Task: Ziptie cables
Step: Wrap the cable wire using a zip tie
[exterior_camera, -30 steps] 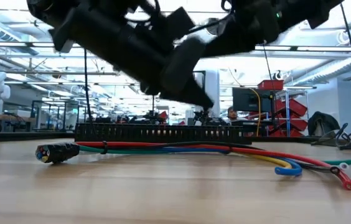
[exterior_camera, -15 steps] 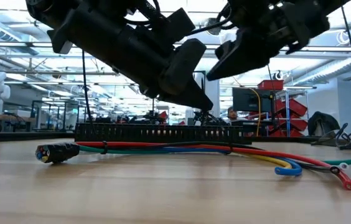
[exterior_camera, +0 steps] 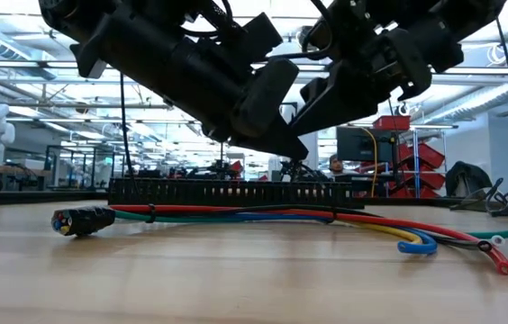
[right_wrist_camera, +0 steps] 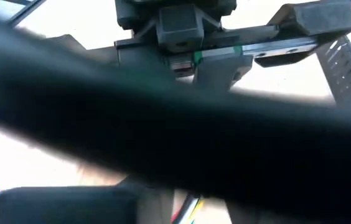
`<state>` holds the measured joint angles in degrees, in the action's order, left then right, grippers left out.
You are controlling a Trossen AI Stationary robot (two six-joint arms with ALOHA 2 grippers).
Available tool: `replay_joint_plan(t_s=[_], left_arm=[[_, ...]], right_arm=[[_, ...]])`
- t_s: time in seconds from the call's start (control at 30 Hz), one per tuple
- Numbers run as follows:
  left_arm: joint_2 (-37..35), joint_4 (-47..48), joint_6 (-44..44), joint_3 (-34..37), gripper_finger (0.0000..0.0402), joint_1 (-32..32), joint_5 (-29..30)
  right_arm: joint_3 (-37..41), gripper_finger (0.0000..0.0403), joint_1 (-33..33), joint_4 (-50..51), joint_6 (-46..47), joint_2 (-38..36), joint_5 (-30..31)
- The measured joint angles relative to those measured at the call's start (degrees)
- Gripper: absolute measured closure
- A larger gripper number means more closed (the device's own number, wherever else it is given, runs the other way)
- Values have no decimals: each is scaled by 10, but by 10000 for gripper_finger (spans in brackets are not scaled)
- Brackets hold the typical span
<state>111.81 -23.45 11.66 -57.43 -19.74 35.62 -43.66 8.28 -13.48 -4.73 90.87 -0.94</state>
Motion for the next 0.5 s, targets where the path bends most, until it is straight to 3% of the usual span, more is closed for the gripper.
replay_joint_plan(t_s=[0.1,0.17,0.5], left_arm=[[0,2,0,0,401,0,0],[0,2,1,0,401,0,0],[0,2,0,0,372,-1,-25]], right_arm=[[0,376,-5,0,-10,0,1],[0,395,-7,-1,-22,0,-1],[0,403,-6,30,-57,-6,-4]])
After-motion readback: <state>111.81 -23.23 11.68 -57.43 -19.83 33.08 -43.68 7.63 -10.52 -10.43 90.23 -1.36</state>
